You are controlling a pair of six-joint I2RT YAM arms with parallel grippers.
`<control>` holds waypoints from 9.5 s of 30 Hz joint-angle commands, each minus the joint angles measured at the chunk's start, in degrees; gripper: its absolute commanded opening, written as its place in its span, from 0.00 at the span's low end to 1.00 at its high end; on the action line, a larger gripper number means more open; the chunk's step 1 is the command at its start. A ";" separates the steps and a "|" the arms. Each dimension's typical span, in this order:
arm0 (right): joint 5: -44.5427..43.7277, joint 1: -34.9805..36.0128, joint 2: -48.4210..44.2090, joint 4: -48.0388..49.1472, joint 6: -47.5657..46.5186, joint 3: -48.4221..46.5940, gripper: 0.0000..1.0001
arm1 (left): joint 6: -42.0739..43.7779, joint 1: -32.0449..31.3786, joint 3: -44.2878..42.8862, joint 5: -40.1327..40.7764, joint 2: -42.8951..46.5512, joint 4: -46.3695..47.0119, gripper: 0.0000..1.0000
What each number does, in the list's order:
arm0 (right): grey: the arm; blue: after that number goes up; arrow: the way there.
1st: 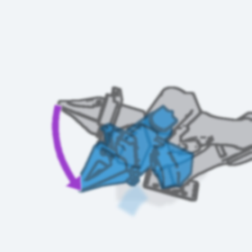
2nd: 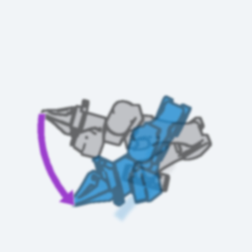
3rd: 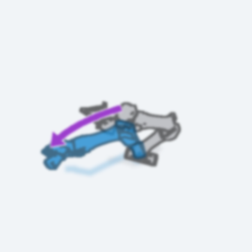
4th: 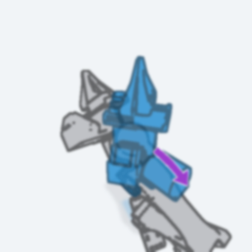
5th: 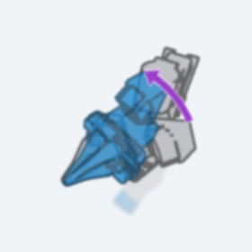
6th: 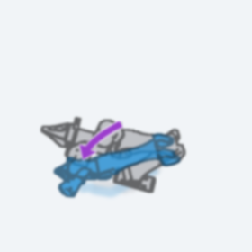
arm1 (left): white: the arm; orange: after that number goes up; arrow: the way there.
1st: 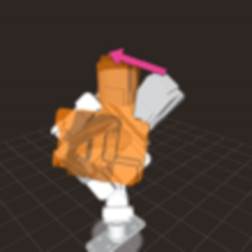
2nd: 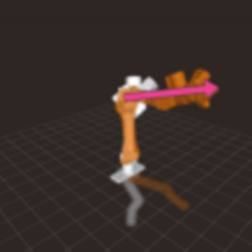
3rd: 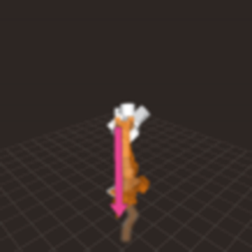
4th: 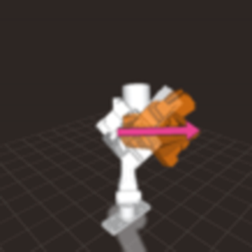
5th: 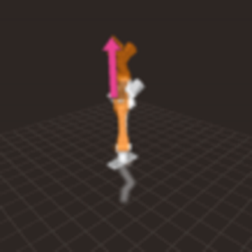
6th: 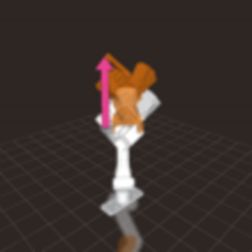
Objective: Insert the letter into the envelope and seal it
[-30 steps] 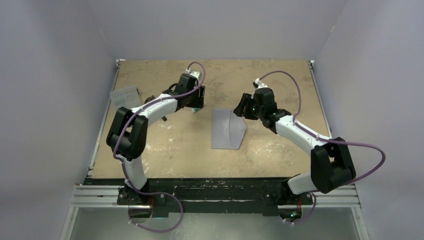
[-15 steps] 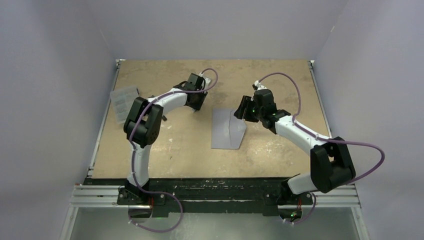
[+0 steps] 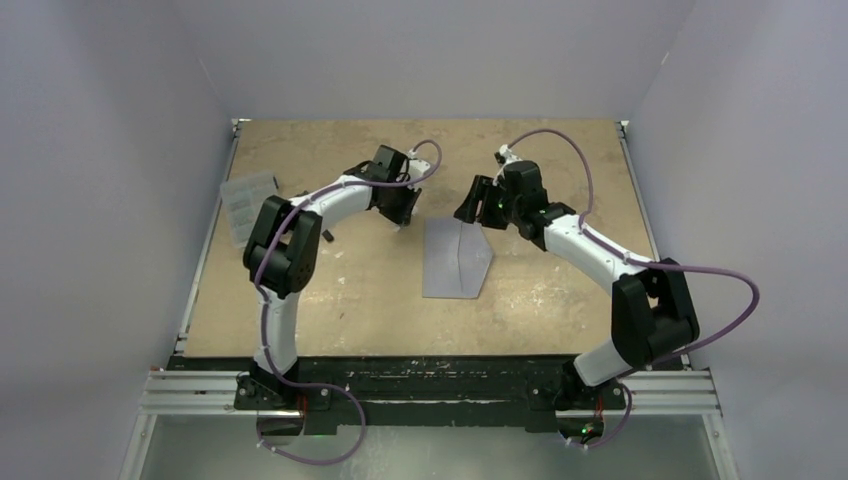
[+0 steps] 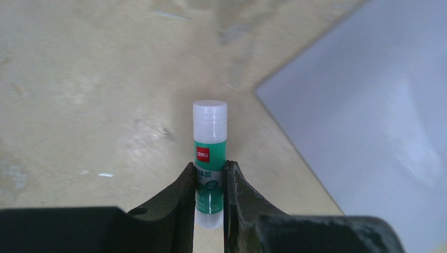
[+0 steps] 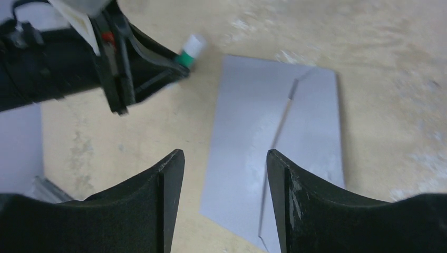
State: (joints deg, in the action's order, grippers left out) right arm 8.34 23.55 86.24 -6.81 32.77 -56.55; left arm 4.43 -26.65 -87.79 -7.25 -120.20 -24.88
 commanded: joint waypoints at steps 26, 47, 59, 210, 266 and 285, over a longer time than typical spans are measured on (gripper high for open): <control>22.59 -0.44 10.19 5.01 6.25 -21.05 0.66 | 13.78 -0.11 3.65 -26.31 24.53 6.60 0.00; 31.40 -0.44 10.32 9.79 8.78 -20.64 0.03 | 9.44 0.14 7.08 -25.79 28.15 9.13 0.07; 38.44 -0.44 6.10 9.54 8.80 -17.10 0.00 | 6.60 1.70 6.40 -36.30 25.26 6.06 0.33; -16.89 -10.64 21.42 -20.04 -16.07 -11.61 0.46 | -2.75 7.49 15.69 -29.27 28.44 9.96 0.00; 31.39 0.97 -4.29 17.02 -3.58 -17.93 0.09 | -46.05 -1.99 17.77 -42.97 30.42 52.74 0.44; 23.90 0.81 -12.89 25.31 5.67 -10.74 0.97 | -41.14 -2.00 18.07 -39.43 31.09 48.60 0.00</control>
State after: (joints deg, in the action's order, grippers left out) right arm 36.47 23.27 81.52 8.10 31.18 -72.18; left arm -37.52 -28.67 -68.05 -50.59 -89.89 21.28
